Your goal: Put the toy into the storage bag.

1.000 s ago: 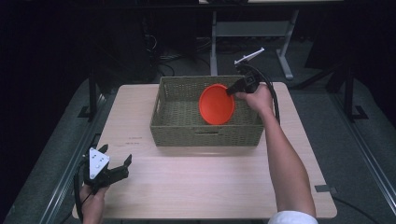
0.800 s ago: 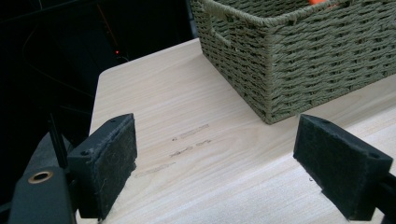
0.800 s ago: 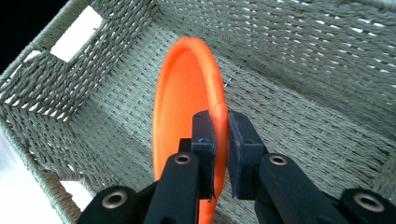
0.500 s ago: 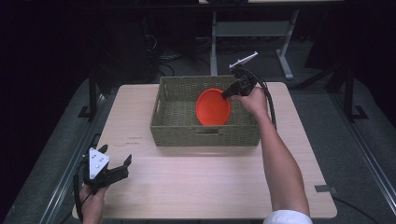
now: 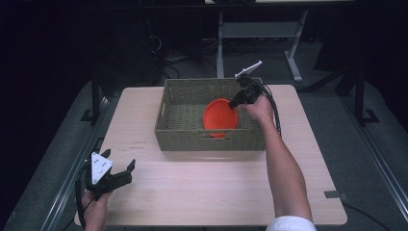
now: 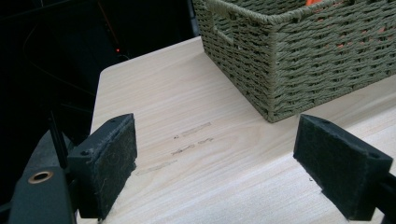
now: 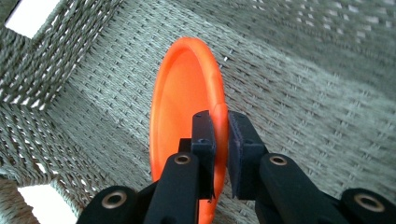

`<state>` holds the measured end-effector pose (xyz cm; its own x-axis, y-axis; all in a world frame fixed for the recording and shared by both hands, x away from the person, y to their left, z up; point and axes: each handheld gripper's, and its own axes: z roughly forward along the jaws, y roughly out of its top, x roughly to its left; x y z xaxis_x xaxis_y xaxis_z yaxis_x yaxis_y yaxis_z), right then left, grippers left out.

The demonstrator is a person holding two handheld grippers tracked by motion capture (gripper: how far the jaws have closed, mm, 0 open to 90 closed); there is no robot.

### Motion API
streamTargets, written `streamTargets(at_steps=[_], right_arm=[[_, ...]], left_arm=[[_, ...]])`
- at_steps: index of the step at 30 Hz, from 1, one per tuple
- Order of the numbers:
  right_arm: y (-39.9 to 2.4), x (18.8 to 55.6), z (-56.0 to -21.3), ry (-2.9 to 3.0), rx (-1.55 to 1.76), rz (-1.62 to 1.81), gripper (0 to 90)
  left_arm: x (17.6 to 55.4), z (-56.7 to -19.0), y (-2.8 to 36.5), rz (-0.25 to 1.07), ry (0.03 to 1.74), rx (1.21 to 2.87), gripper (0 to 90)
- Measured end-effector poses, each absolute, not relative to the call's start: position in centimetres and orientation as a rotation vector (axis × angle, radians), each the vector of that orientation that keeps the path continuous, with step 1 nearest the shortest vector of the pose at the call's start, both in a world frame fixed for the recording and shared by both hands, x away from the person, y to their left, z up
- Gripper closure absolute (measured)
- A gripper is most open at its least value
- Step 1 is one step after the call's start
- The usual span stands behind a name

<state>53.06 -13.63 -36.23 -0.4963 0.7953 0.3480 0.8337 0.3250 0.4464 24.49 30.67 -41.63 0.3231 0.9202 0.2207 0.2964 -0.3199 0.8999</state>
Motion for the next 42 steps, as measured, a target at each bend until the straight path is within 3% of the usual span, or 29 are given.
streamTargets(at_steps=[12,27,42], right_arm=[[-15.0,53.1,-37.4,-2.441,-1.612,-0.858,78.6],[-14.7,53.4,-38.4,-2.423,-1.660,-0.773,57.8],[-14.8,53.6,-38.9,-2.407,-1.685,-0.727,52.8]], left_arm=[[24.5,-41.6,30.6,1.000,1.082,1.803,12.7],[24.5,-41.6,30.6,1.003,1.082,1.805,12.7],[24.4,-41.6,30.6,0.999,1.089,1.801,12.7]])
